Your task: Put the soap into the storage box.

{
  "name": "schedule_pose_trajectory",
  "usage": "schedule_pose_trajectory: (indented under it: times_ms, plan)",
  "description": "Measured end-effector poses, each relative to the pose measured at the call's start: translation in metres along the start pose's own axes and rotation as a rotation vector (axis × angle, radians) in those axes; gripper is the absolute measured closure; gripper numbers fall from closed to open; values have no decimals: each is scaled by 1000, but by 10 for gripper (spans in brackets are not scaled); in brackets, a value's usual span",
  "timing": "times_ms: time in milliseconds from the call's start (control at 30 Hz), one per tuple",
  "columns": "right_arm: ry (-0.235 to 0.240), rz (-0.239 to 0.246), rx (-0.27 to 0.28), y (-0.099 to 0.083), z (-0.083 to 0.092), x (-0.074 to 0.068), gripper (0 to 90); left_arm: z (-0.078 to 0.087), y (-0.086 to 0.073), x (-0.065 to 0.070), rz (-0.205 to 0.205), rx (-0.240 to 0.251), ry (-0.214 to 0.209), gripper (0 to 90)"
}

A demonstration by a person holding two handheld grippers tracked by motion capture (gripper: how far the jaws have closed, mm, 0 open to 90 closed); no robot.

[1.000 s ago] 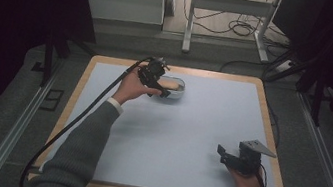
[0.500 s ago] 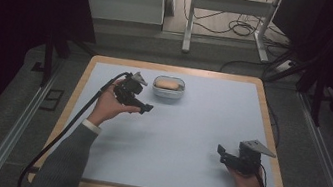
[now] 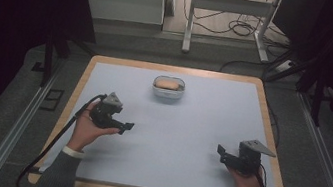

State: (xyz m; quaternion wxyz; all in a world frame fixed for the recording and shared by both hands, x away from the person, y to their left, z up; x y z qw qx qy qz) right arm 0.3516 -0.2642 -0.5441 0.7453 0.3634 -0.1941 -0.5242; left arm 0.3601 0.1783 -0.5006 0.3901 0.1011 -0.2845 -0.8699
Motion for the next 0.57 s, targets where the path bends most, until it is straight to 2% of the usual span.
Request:
schedule_pose_trajectory:
  times_ms: [267, 567]
  plan:
    - [0, 1, 0, 0, 0, 0, 114, -2, -29, 1, 33, 3, 3, 211]
    - [12, 12, -3, 0, 0, -1, 102, -5, -42, -3, 62, 0, 0, 209]
Point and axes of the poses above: each handheld gripper's, and its own axes: z roughly backward along the jaws, y roughly out of its top, x roughly to its right, the point moved 3 cm from there along -z, roughly forward along the jaws, and after that the axes turned 9 degrees about -x, right-handed, at the moved point
